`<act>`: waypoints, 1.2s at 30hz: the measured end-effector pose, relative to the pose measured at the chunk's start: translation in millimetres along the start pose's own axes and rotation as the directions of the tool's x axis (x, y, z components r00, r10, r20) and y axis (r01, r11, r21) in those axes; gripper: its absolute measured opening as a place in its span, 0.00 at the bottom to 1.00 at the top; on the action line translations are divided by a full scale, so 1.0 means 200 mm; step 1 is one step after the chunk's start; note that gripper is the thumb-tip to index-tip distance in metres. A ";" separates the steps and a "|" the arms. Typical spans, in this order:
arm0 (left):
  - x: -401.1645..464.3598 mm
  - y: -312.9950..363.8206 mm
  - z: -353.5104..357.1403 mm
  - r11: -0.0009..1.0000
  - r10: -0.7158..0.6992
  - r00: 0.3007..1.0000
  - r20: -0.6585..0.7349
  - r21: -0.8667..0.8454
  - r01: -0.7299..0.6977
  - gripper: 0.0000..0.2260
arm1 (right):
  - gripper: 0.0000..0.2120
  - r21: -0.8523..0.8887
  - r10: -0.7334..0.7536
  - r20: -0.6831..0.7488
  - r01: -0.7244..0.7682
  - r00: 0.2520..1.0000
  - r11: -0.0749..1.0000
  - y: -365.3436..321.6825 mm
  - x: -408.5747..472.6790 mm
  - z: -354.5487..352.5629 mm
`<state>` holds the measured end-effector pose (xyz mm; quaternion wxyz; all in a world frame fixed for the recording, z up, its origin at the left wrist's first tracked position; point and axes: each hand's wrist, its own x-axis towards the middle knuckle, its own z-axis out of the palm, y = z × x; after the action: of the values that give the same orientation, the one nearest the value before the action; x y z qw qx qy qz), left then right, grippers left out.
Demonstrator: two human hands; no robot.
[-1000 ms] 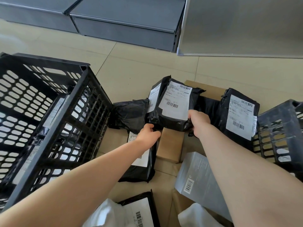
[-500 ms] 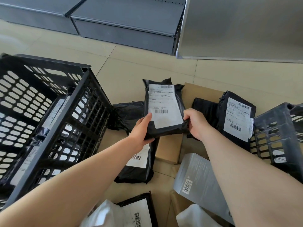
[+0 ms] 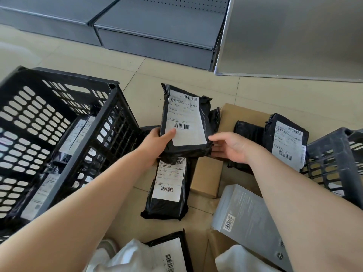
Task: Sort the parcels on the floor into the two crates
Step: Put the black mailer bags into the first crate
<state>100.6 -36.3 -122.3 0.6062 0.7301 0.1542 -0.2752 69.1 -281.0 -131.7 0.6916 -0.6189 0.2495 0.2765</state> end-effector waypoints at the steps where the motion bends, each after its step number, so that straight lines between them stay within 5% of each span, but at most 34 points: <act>1: -0.01 0.03 -0.02 0.999 0.028 1.000 -0.010 0.026 -0.027 0.29 | 0.03 -0.004 -0.009 0.013 0.009 1.000 1.000 -0.02 -0.01 0.01; 6: -0.10 0.18 -0.19 0.975 0.167 0.986 -0.013 0.151 -0.163 0.24 | 0.13 -0.048 -0.092 0.037 0.094 0.995 0.994 -0.17 -0.02 0.12; 11: -0.23 0.32 -0.45 0.972 0.230 0.968 -0.097 0.081 -0.222 0.12 | 0.15 -0.070 -0.113 0.092 0.119 0.989 0.990 -0.31 -0.06 0.33; 15: -0.32 0.37 -0.71 0.978 0.207 0.957 -0.202 0.002 -0.210 0.06 | 0.09 -0.192 -0.082 0.225 0.127 0.971 0.973 -0.32 -0.08 0.57; 27: -0.29 0.13 -1.40 0.977 0.000 0.884 -0.468 -0.189 -0.101 0.06 | 0.11 -0.282 -0.273 0.103 0.291 0.957 0.914 -0.31 -0.08 1.21; 31: -0.23 0.02 -1.53 0.993 -0.032 0.836 -0.547 -0.110 -0.034 0.05 | 0.26 -0.353 -0.216 0.099 0.238 0.971 0.905 -0.22 -0.05 1.34; 36: -0.14 -0.13 -1.71 0.997 -0.047 0.783 -0.620 -0.079 -0.003 0.16 | 0.47 -0.402 -0.158 0.167 0.213 0.973 0.891 -0.12 -0.08 1.51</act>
<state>136.1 305.3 -87.7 0.5458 0.7545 0.3639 -0.0207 75.6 16.3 -70.9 0.5815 -0.7539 0.0789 0.2956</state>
